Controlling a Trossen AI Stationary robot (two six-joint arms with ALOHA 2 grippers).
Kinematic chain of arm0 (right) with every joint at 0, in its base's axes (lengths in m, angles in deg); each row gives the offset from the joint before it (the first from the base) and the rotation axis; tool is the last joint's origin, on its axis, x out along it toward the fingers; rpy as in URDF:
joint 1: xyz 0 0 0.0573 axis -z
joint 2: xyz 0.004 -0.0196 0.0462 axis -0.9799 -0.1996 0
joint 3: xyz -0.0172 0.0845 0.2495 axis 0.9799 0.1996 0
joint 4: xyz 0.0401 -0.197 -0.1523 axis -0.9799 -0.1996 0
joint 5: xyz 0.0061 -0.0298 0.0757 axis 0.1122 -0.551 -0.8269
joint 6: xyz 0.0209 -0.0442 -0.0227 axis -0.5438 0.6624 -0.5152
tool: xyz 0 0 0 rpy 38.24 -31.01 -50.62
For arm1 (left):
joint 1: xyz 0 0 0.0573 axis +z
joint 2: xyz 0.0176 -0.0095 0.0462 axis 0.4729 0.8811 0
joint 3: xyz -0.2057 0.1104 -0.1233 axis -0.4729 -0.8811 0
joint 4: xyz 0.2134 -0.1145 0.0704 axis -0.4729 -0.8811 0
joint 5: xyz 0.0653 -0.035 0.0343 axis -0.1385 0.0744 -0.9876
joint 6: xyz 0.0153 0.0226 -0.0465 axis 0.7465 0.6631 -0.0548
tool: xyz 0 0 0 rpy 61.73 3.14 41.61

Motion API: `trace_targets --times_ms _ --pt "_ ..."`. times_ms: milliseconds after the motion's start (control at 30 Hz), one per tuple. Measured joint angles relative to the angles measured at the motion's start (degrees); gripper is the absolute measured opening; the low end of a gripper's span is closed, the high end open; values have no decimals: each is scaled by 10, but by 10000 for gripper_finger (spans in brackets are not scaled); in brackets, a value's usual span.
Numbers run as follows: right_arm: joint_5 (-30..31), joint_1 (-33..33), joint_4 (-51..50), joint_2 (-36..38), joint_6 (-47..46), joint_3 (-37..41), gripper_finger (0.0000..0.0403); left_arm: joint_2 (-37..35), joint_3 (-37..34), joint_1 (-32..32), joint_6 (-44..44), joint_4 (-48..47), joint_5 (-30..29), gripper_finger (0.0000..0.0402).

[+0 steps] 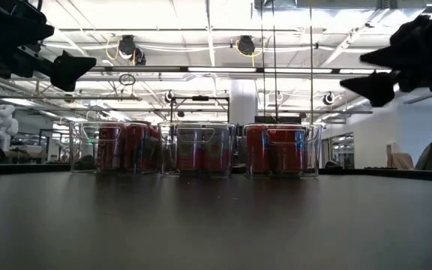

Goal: Sort soda cans
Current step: Return to Home Position

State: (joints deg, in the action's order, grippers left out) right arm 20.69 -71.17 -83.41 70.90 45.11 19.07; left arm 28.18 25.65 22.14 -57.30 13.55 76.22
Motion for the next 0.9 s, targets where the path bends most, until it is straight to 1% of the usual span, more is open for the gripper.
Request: trace_targets --times_ms 67,267,900 --pt "27 0 -9 -7 -11 0 386 0 0 0 0 0 0 395" --pt "46 0 -6 -13 -8 1 386 0 0 0 0 0 0 395" --pt "42 0 -7 -23 -15 1 386 0 0 0 0 0 0 395"
